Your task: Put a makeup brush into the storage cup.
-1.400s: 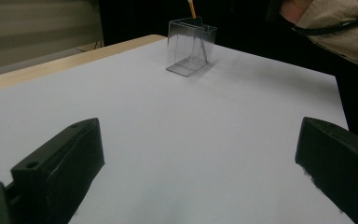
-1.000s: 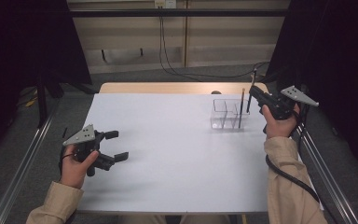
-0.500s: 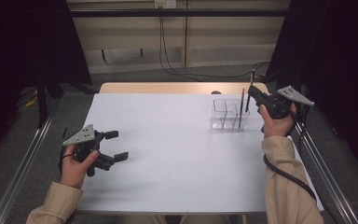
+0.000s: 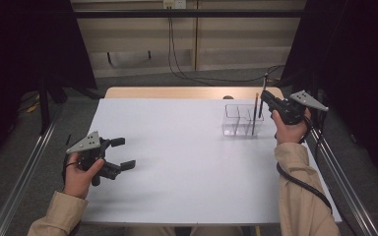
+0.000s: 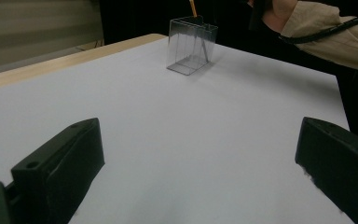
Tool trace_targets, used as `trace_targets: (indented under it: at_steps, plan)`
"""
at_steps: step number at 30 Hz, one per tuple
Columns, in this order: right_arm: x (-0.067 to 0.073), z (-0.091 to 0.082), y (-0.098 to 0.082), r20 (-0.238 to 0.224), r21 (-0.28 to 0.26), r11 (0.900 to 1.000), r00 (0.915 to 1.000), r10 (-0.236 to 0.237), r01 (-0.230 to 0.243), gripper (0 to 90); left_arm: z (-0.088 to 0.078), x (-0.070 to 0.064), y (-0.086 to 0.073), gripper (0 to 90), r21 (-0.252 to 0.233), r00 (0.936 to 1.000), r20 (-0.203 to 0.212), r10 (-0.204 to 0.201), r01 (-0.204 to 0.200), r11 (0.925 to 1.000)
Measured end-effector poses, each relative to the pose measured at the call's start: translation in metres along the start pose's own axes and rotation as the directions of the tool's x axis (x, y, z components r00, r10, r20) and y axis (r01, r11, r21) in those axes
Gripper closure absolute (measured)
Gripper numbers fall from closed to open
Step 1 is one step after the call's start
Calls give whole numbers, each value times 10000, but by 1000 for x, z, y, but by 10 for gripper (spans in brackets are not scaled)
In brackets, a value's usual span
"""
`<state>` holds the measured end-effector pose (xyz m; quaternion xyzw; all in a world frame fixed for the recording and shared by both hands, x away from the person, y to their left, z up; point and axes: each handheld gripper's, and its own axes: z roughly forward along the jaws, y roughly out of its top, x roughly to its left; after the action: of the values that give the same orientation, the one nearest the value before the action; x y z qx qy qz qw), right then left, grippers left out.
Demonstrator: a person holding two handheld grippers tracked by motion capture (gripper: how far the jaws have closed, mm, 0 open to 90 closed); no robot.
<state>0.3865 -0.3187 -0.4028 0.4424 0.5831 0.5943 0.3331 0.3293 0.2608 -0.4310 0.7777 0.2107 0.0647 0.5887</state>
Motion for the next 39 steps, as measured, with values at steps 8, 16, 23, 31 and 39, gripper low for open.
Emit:
trace_targets:
  at_steps: [8,16,23,31,39]
  plan:
    - [0,5,-3,132,93,9999,9999,-78,77,844,-1,0,0,10,-28,10000,-1,-3,3,10000]
    - [2,9,-5,134,185,9994,9995,-293,290,844,-1,0,0,10,-28,10000,-6,-10,10,10000]
    - [2,10,-8,161,235,9991,9992,-354,350,844,-2,0,0,10,-58,10000,-2,-8,8,10000]
    - [3,7,-13,102,330,9987,9992,-395,392,844,-2,0,1,10,-70,10000,-25,54,-54,10000]
    - [3,5,-14,76,346,9988,9994,-337,334,843,-2,-1,2,10,-72,10000,-18,47,-47,10000]
